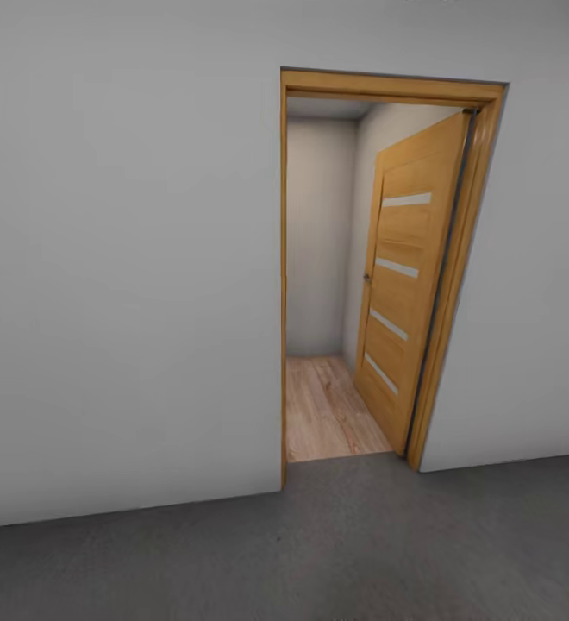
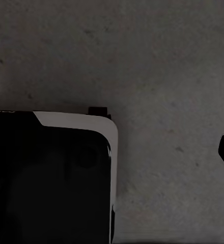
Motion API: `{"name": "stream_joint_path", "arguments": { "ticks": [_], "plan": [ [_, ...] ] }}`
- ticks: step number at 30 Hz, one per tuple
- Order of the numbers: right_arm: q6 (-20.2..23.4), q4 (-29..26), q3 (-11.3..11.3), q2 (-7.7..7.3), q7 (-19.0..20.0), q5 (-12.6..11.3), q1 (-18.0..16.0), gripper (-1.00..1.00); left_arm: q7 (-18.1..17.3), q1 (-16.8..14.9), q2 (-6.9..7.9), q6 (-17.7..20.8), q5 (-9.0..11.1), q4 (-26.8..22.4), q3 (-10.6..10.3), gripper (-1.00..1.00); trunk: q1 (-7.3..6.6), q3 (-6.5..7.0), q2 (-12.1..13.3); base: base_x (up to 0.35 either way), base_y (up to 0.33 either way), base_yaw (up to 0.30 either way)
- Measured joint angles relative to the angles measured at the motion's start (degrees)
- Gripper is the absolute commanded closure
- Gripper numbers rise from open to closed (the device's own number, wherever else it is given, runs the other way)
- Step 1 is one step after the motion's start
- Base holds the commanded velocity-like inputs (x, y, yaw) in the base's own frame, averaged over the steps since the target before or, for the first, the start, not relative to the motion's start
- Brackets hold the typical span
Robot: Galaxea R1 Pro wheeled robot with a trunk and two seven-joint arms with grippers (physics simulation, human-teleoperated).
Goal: Move the two storage containers from the living room to the garage. In the garage, place one container on the floor and stack the other container on top of it (either order is fine).
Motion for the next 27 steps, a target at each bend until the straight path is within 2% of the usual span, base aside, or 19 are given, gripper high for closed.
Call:
{"name": "stream_joint_path", "arguments": {
  "ticks": [27],
  "plan": [
    [0.0,0.0,0.4,-0.14,1.4,0.1,0.0,-1.0,0.0,0.0,0.0,0.0,0.0,0.0,0.0,-1.0,0.0,-0.51,0.0,0.0,0.0,-0.285]
  ]
}}
